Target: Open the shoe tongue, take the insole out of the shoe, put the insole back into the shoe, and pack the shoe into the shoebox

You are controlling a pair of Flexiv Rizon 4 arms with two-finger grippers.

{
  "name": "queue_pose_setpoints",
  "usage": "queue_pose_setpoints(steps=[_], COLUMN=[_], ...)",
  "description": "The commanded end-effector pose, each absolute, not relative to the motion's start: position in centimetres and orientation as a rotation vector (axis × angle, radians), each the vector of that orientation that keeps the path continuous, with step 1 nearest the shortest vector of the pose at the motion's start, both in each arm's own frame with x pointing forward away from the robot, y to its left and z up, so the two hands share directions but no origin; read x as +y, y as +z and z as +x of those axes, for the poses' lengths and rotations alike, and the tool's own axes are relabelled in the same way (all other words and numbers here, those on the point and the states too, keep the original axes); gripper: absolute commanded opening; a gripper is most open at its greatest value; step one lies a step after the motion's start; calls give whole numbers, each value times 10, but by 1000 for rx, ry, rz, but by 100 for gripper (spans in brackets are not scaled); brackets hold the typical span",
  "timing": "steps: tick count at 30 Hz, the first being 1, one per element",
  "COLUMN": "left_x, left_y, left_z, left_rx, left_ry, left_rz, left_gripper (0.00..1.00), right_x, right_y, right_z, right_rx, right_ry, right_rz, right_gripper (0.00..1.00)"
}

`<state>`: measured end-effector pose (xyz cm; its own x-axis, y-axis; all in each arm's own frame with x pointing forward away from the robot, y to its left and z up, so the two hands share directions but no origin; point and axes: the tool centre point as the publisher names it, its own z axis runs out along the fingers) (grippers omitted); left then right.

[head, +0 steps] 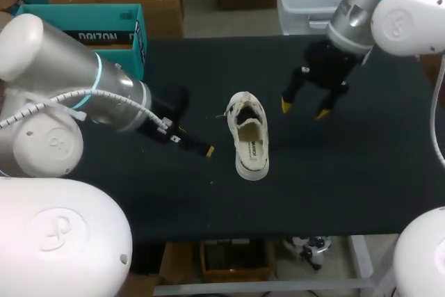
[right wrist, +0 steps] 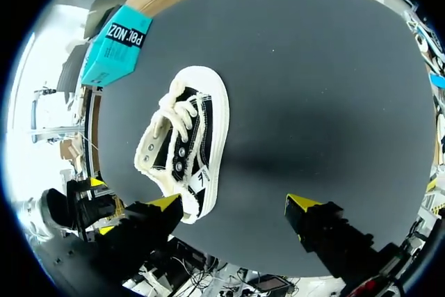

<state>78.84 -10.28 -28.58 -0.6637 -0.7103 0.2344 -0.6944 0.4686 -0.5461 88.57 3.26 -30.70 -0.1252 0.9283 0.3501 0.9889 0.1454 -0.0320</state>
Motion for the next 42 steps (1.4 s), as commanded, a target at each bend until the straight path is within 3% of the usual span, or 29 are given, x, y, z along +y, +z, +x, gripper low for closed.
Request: queue_pose_setpoints(steps=[1,18,23,24,28,30,42], left_x=[-137,-180,-194,-196,-201,-202,-204], left_y=[-308,-337,-354,-358,-369,-375,-379], left_z=[802,864,880,883,891,895,903], left_rx=[2458,2417,2410,2403,2388,2383,2352], left_ry=[-782,-580,-549,-538,-512,-499,-492], left_rz=[-1560,-1819,-1842,-1858,-1889,-1903,-1942], left_gripper=[100,100,84,75,62,49,43], right_x=[22,-11,-14,-15,-18,-18,-22], right_y=[-309,-328,-333,-334,-336,-337,-342], right_z=[883,885,887,888,892,893,893], right_rx=[-2224,-2500,-2545,-2562,-2590,-2595,-2623], right_ry=[-326,-295,-292,-295,-275,-264,-240], right_rz=[-1812,-1579,-1534,-1513,-1490,-1486,-1470], right_gripper=[100,100,100,100,100,100,100])
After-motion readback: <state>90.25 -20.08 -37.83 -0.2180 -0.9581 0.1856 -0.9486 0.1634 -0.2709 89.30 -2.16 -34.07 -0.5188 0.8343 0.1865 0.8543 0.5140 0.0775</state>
